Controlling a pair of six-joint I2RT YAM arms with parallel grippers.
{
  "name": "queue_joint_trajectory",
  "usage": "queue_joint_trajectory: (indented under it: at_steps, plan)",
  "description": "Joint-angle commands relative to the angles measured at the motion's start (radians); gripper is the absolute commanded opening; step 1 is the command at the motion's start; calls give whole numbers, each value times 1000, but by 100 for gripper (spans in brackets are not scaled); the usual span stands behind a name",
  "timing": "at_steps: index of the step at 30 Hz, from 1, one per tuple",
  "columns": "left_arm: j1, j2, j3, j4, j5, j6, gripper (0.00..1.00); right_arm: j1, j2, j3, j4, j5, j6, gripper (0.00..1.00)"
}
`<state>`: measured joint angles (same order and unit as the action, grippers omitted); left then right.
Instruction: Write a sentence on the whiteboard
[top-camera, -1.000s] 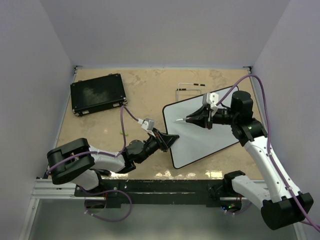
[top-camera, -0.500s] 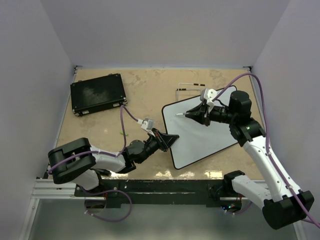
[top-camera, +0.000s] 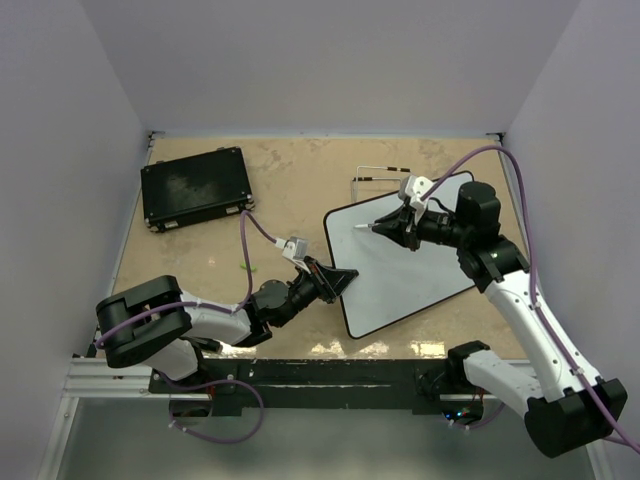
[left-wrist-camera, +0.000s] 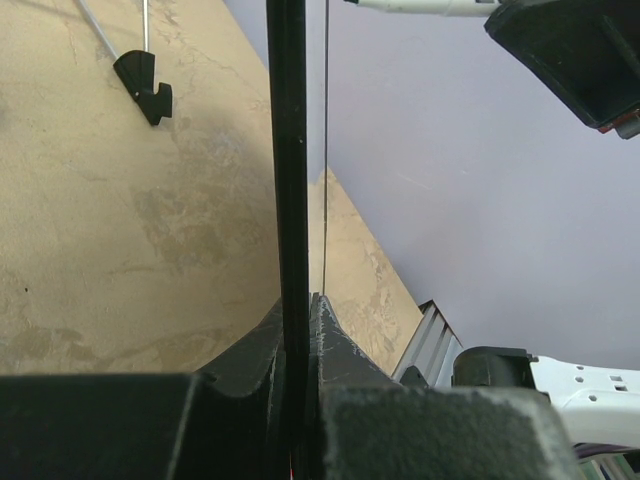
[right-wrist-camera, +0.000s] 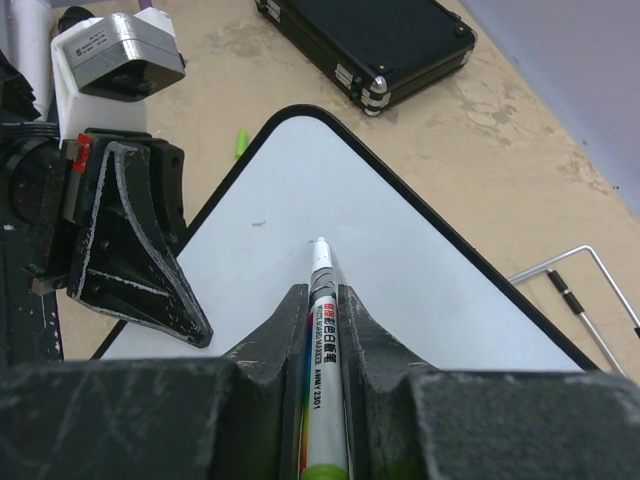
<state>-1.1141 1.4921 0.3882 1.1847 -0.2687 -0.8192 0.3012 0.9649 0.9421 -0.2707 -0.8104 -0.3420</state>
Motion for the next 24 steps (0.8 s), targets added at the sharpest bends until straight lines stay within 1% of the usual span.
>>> queue_joint_trajectory:
  at_steps: [1,10,20,24]
  plan:
    - [-7,-6,26,30,33,69,0,3,20,-2,31,13,3,0]
    - [-7,3,37,35,49,83,0,3,41,-2,50,4,17,0]
    - [-7,25,51,35,68,91,0,4,67,0,62,-65,29,0]
    - [-7,25,54,33,69,89,0,4,70,0,39,-85,15,0]
